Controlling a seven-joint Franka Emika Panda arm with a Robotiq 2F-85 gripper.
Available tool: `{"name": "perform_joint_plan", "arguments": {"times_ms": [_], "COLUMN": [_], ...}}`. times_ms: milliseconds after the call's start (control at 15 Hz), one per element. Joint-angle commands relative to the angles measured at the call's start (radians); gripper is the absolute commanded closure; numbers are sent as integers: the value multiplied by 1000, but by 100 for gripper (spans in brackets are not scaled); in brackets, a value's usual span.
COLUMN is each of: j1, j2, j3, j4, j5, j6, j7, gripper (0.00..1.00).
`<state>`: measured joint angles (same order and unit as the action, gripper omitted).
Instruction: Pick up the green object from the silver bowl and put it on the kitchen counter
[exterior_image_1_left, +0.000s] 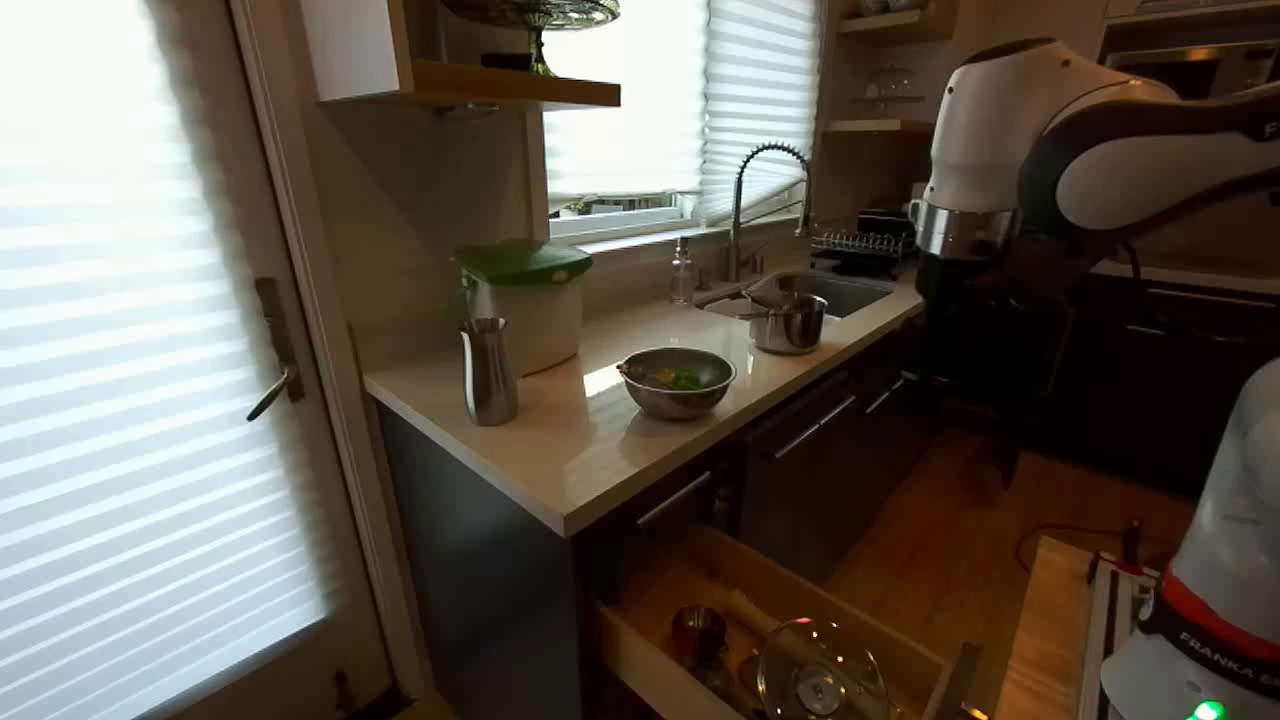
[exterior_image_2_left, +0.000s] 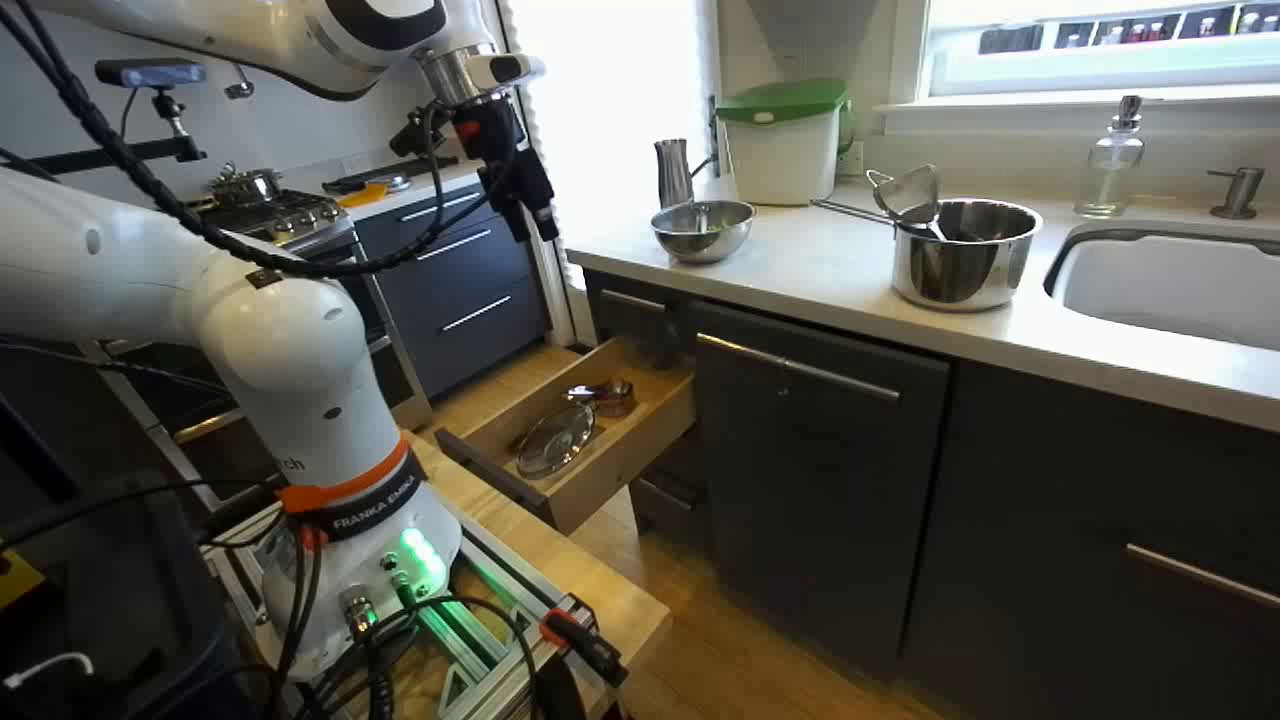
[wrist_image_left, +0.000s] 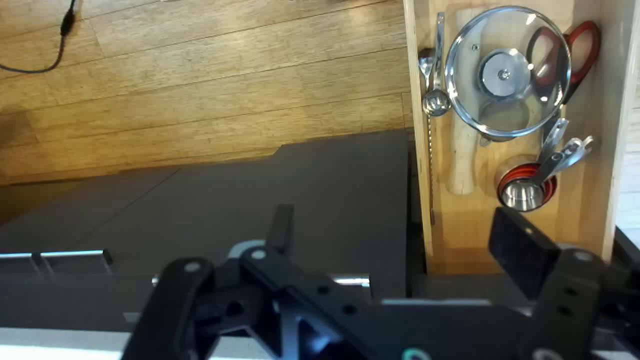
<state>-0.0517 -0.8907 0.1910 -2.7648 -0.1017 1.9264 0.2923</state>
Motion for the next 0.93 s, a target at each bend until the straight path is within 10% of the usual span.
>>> {"name": "perform_joint_plan", "arguments": {"times_ms": [0,867], "j1": [10,-46], "j2": [3,78], "j3": [-9,26], "j4": [-11,27], "j5": [-7,-67], "j6": [-6,133], "j7": [7,92], "gripper": [0,0]}}
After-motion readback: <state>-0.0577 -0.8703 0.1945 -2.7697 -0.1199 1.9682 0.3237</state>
